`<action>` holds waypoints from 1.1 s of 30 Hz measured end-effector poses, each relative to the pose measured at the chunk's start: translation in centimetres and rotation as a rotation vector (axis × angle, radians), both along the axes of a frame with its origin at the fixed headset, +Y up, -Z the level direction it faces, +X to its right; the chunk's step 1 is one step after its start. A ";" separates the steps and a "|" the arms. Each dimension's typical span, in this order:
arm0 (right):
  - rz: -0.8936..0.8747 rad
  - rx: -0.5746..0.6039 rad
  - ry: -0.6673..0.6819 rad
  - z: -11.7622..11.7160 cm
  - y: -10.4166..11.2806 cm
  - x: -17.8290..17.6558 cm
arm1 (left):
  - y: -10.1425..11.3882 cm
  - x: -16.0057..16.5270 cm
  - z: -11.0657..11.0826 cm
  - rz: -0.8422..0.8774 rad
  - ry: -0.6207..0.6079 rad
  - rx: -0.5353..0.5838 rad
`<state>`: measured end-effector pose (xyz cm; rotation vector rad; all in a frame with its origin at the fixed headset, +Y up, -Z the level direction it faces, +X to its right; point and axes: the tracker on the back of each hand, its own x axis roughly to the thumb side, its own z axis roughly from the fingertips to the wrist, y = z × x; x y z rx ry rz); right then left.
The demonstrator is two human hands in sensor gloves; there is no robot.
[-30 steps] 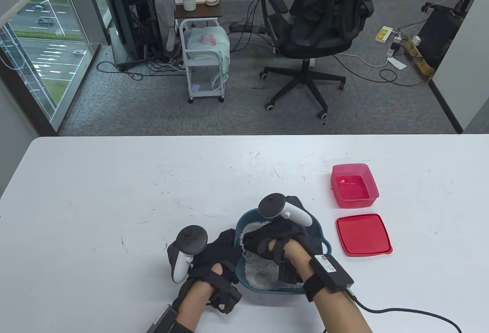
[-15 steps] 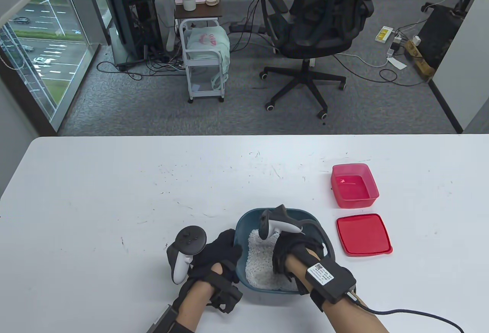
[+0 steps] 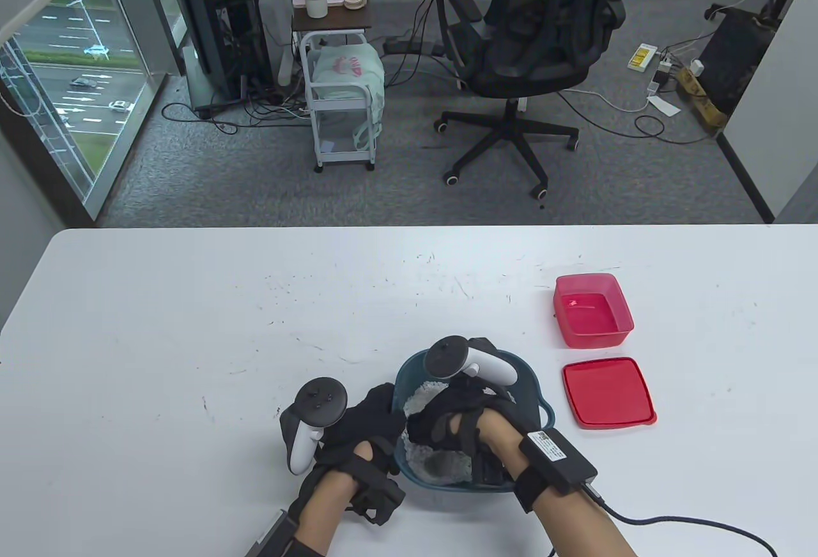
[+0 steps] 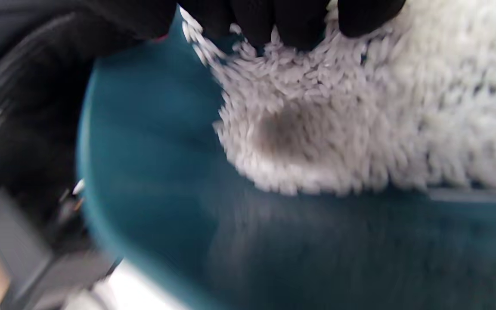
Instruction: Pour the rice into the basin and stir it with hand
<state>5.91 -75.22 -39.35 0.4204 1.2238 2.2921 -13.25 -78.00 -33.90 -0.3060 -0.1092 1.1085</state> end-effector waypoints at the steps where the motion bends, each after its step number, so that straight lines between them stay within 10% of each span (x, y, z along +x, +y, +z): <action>1: 0.015 0.023 -0.042 -0.4 -0.1 0.2 | 0.0 0.0 0.0 -0.001 -0.001 0.002; 9: 0.516 0.291 -0.038 -0.2 1.0 1.1 | -0.1 -0.1 0.0 0.006 0.015 -0.002; 18: 0.874 0.157 0.226 2.9 -0.5 -0.1 | -0.1 -0.1 0.1 0.010 0.039 -0.010; 29: -0.067 -0.196 0.123 1.4 -0.8 -0.5 | -0.1 -0.1 0.1 0.010 0.027 -0.007; 33: -0.108 -0.107 -0.011 -0.8 -0.1 0.0 | -0.1 0.0 0.1 0.000 0.020 0.001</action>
